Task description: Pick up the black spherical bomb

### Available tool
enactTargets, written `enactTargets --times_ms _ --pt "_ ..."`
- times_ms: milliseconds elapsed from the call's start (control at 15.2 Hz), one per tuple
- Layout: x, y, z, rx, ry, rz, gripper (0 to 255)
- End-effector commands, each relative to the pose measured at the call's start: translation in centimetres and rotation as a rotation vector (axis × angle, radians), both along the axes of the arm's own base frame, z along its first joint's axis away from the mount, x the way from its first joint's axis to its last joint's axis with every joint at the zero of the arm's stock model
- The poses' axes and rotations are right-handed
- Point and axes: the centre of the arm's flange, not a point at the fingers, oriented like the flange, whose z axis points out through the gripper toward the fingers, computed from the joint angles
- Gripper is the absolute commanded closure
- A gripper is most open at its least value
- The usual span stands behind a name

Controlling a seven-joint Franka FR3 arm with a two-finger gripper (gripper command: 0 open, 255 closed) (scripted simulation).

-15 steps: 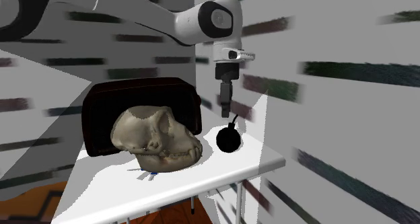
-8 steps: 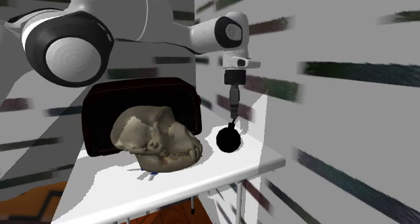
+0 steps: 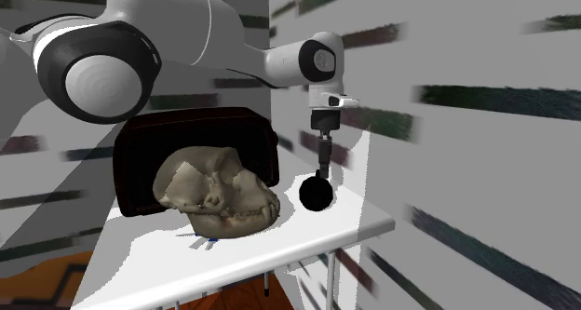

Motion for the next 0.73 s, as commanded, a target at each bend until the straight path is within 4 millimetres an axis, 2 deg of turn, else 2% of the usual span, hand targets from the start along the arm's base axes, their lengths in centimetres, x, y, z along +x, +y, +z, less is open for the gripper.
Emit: enactTargets --times_ms 0,528,660 --pt "0.0 0.0 -0.1 0.0 0.0 0.0 255" --pt "-0.1 -0.1 -0.1 0.0 0.0 0.0 255" --pt "-0.1 -0.1 1.0 0.0 0.0 0.0 255"
